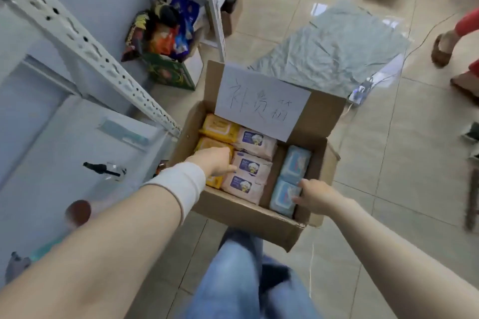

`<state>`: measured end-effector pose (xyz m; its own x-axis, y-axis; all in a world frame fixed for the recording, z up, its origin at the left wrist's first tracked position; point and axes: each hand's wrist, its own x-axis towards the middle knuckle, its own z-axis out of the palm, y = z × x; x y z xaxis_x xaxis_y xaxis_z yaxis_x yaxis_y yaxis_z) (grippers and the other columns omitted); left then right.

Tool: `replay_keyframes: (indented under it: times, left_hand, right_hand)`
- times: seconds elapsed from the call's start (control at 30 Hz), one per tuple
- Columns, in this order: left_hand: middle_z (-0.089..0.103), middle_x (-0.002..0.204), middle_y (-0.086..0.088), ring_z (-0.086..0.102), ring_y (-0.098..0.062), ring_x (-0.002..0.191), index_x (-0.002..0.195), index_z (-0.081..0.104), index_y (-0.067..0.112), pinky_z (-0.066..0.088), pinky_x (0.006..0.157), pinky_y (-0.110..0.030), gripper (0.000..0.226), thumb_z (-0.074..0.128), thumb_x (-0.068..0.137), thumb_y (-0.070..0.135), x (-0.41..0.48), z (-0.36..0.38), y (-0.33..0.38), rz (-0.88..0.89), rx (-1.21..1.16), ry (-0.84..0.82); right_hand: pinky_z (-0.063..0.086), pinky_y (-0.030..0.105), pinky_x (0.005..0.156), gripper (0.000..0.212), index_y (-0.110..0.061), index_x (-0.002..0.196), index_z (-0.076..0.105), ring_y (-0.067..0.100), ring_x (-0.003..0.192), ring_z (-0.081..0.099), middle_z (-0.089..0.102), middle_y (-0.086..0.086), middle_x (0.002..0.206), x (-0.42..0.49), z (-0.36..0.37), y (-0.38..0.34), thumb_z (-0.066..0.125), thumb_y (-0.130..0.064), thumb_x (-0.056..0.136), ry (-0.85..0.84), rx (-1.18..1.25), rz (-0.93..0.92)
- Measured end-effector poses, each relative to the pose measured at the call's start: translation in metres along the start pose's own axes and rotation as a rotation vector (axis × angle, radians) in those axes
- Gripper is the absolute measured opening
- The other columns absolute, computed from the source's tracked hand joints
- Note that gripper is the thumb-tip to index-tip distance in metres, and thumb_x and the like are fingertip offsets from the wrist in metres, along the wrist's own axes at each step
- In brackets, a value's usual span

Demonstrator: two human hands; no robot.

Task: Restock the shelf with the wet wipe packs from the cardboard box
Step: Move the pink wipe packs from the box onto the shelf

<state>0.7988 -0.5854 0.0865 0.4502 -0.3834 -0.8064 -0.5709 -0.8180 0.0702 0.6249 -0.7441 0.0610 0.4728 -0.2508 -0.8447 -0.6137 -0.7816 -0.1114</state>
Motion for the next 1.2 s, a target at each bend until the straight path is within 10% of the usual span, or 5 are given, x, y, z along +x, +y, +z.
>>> replay_keyframes:
  times: [0.5,0.67,0.87,1.07,1.2]
  left_hand:
    - [0.061,0.118,-0.008,0.059,-0.027,0.107,0.119,0.051,0.012,0.048,0.095,-0.041,0.037,0.052,0.092,0.038,0.316,0.117,0.012,-0.417,-1.262,0.049]
    - [0.06,0.094,-0.004,0.058,-0.014,0.073,0.105,0.057,0.013,0.05,0.051,-0.021,0.022,0.055,0.092,0.032,0.338,0.117,0.019,-0.526,-1.706,0.141]
    - [0.058,0.094,-0.003,0.056,-0.013,0.081,0.103,0.054,0.015,0.051,0.078,-0.027,0.035,0.062,0.084,0.043,0.343,0.121,0.014,-0.576,-1.898,0.05]
    - [0.064,0.101,-0.005,0.061,-0.014,0.086,0.12,0.055,0.011,0.054,0.077,-0.026,0.04,0.065,0.085,0.028,0.343,0.13,0.017,-0.514,-2.167,0.167]
    - [0.065,0.089,-0.007,0.063,-0.017,0.08,0.095,0.058,0.01,0.055,0.073,-0.029,0.013,0.062,0.088,0.02,0.336,0.125,0.028,-0.474,-2.262,0.176]
  right_hand:
    - [0.037,0.026,0.1,0.065,-0.006,0.14,0.034,0.024,0.13,0.045,0.045,0.01,0.143,0.262,0.164,-0.028,0.059,-0.036,0.089,-0.244,0.886,0.156]
    - [0.041,0.026,0.092,0.061,-0.003,0.13,0.045,0.027,0.121,0.053,0.055,0.012,0.131,0.29,0.188,-0.043,0.072,-0.025,0.08,-0.101,1.163,0.303]
    - [0.047,0.032,0.095,0.064,-0.009,0.126,0.051,0.024,0.111,0.059,0.062,0.009,0.123,0.299,0.185,-0.047,0.08,-0.026,0.07,-0.158,1.386,0.34]
    - [0.048,0.028,0.09,0.041,-0.016,0.112,0.063,0.017,0.1,0.062,0.066,0.0,0.106,0.3,0.181,-0.056,0.077,-0.021,0.074,-0.128,1.466,0.244]
    - [0.046,0.026,0.084,0.038,-0.017,0.114,0.062,0.016,0.097,0.061,0.065,-0.003,0.102,0.283,0.168,-0.042,0.073,-0.024,0.078,-0.059,1.402,0.208]
